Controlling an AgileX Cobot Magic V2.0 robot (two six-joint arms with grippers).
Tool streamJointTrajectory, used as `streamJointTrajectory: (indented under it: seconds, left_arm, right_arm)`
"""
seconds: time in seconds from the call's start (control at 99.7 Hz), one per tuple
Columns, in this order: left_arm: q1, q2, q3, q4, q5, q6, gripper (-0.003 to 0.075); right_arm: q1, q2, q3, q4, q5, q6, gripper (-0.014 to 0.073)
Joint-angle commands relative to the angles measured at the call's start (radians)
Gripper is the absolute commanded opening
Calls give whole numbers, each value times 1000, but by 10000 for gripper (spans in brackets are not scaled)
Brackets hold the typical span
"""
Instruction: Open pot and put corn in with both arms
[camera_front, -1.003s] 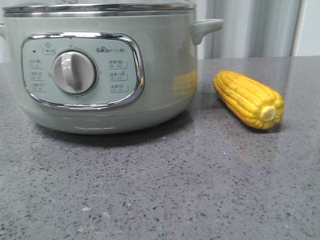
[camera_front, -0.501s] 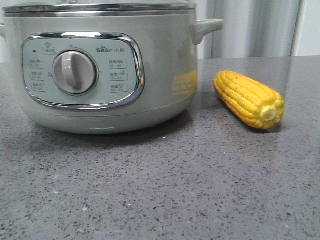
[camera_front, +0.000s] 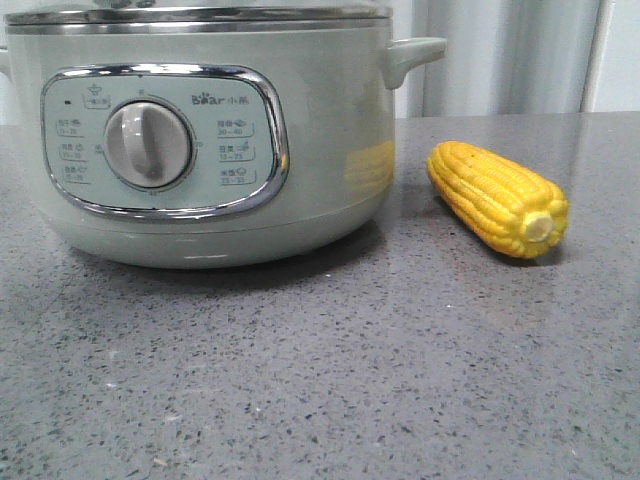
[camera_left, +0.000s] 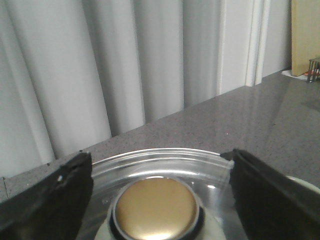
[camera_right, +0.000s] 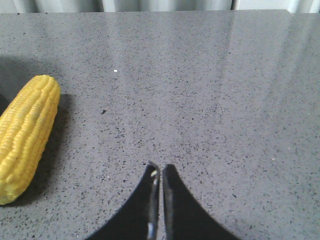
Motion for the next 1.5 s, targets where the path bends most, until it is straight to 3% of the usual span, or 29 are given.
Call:
streamJointTrajectory:
  seconds: [0.0, 0.221, 0.311, 0.431, 0.642, 0.832, 1.053, 1.264, 1.394, 1.494]
  left_arm:
    - [-8, 3, -67, -29, -36, -10, 515]
    - [-8, 47, -80, -36, -29, -10, 509]
    - [-8, 51, -80, -36, -24, -10, 470]
    - [-8, 51, -80, -36, -24, -10, 321]
    - [-8, 51, -80, -36, -31, -10, -24]
    - [-8, 36, -80, -36, -109, -10, -20]
    - [-5, -63, -84, -36, -107, -10, -20]
    - [35, -189, -84, -34, 4, 3, -20]
    - [102, -264, -64, -25, 115, 3, -20]
    - [166, -334, 0, 0, 126, 3, -20]
  right_arm:
    - [2, 10, -40, 4, -80, -8, -57]
    - [2, 10, -40, 4, -93, -8, -57]
    - [2, 10, -40, 5, -93, -8, -57]
    - [2, 10, -40, 5, -93, -8, -57]
    - [2, 10, -40, 5, -93, -8, -57]
    - [2, 10, -40, 5, -93, -8, -57]
    - [2, 10, -40, 5, -93, -8, -57]
    - [2, 10, -40, 5, -93, -8, -57]
    - [2, 10, -40, 5, -93, -8, -57]
    - [2, 10, -40, 5, -93, -8, -57]
